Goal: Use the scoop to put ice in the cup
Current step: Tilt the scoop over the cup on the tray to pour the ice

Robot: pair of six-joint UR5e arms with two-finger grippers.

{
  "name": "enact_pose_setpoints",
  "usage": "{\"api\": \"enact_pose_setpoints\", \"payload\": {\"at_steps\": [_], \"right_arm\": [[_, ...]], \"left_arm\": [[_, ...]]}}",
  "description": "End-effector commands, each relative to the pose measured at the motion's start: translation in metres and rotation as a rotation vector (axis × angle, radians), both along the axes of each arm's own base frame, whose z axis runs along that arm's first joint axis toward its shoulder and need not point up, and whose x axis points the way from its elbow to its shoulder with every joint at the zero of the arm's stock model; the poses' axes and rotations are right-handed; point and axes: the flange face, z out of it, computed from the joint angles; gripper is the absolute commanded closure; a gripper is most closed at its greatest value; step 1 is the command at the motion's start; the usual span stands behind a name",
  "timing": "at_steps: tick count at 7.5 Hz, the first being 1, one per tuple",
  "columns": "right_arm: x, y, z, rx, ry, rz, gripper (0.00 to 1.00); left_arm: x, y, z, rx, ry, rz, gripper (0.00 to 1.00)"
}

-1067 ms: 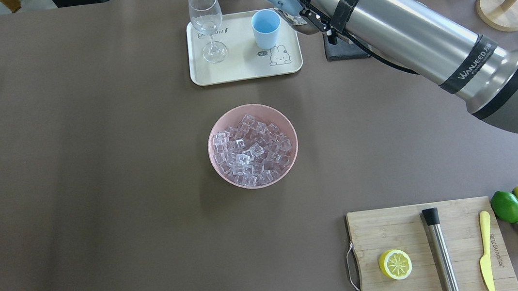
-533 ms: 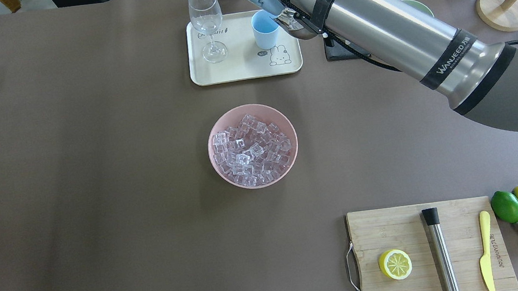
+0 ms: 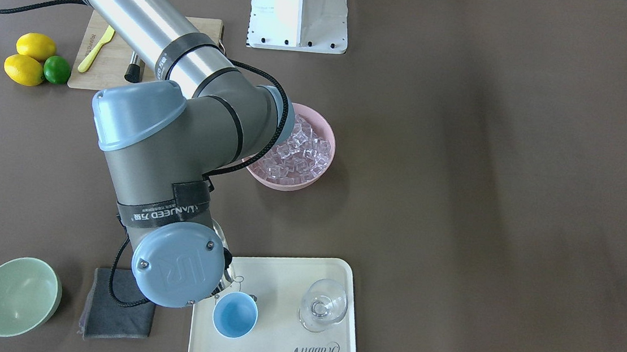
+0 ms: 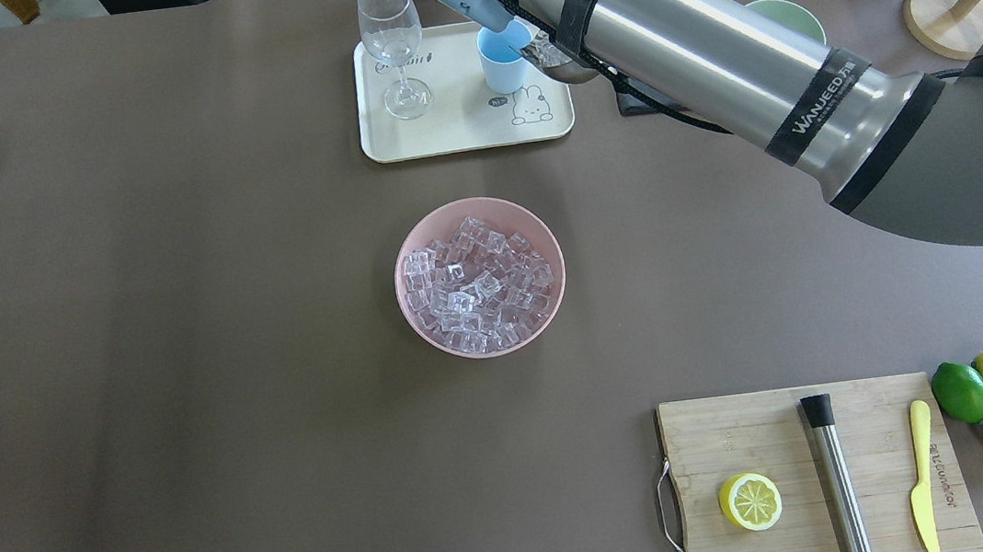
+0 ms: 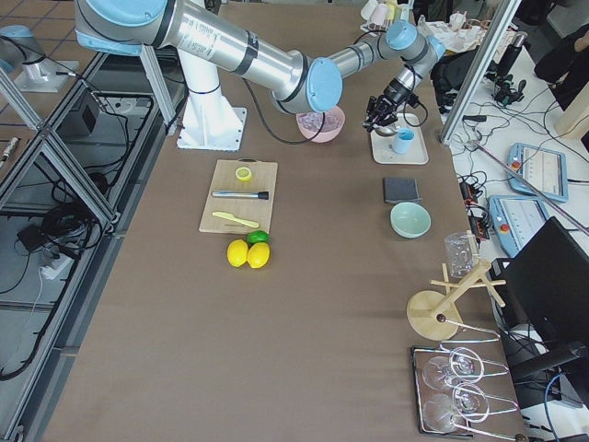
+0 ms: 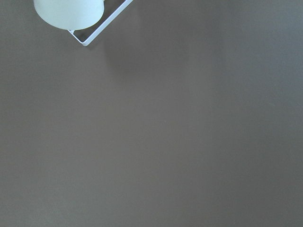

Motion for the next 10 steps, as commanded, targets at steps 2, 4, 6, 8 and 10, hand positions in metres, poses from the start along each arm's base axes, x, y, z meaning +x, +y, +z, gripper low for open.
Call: {"api": "enact_pose_setpoints", "payload": {"at_steps": [2,4,6,8,10], "right_arm": [[-0.003,-0.006,-0.017,-0.008,0.031,-0.061,1.0],[0.0,-0.009,-0.012,-0.002,0.025,-0.09,1.0],[0.016,-0.018,-0.012,0.005,0.034,-0.076,1.0],[0.021,-0.021,-0.014,0.009,0.031,-0.068,1.0],[0.027,-0.019,-0.015,0.037,0.014,-0.046,1.0]], "left_arm": [[-0.001,0.002,0.002,-0.008,0.002,-0.003,0.02],[-0.001,0.002,0.002,-0.007,0.001,-0.003,0.02],[-0.001,0.002,0.003,-0.007,0.001,-0.003,0.02],[-0.001,0.002,0.003,-0.007,0.001,-0.003,0.02],[-0.001,0.005,0.006,-0.012,0.002,-0.003,0.02]]}}
